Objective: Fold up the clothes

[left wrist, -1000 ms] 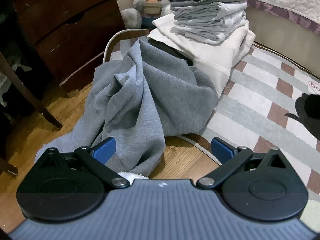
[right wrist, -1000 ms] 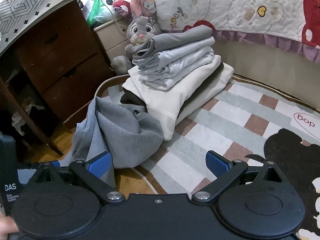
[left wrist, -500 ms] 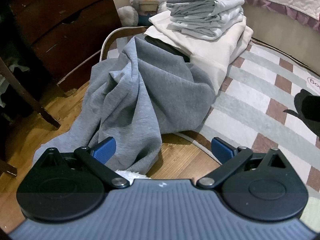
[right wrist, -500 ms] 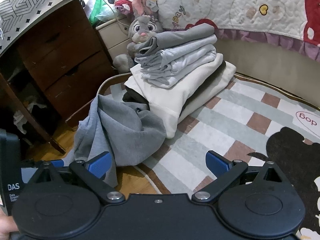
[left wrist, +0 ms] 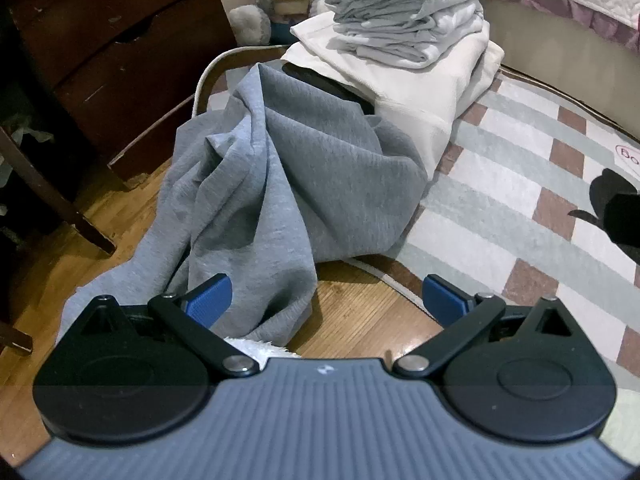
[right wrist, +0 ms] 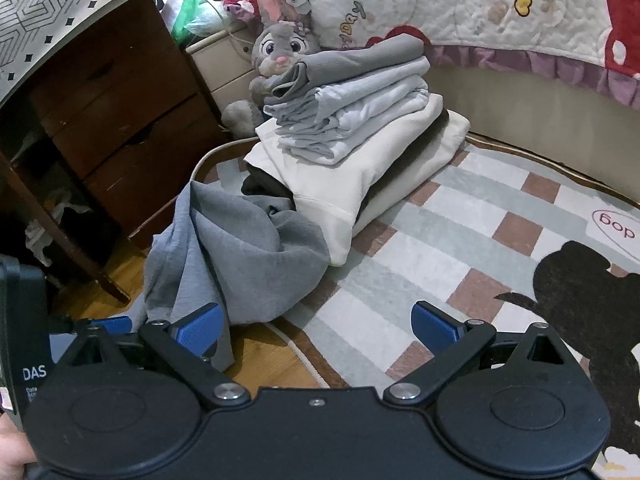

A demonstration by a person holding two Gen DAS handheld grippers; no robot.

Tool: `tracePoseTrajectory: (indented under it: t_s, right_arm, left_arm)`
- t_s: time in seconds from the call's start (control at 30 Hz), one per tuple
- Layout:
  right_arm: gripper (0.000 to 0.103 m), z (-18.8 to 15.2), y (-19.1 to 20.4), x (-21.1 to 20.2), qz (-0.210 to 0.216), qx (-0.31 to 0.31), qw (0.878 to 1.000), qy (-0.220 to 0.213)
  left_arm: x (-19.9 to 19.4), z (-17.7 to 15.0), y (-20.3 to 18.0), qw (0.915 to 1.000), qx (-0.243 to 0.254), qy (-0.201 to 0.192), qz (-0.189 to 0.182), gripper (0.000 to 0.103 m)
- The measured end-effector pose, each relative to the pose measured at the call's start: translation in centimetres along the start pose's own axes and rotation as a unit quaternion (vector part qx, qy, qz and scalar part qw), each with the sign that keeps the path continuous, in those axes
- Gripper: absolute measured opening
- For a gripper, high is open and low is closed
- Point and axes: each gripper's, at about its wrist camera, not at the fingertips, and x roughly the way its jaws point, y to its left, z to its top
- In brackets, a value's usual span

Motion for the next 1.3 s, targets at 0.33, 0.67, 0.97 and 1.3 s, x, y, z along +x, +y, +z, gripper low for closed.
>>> tracePoseTrajectory:
  t_s: [0.33,0.67,0.97,1.3]
  right_arm:
    - [0.102,-0.2,0.3,1.4,0.0,-0.004,1.0,0.017]
    - [0.102,-0.7,-0.6,4.1,0.013,0.02,0.999,0.038]
    - [0.097,-4.0,-4.5,9.9,0.105,0.19,0.971,0.096]
    - [0.097,-4.9,-9.2,18.1,0.22,0.403,0.884,0.088]
  left_arm:
    - [1.6,-0.1,0.4,0.9999,-0.004,0.015,-0.004,0.103]
    - [2.1,0.8,4.6,0.9965,-0.053,-0.058,0.028,0.099]
    - [5.0,2.1,8.3,0.9955,-0.06,-0.073,0.005,0.066]
    - [9.2,6.3,10.3,0.9951,-0.034,-0.089,0.027,0.095]
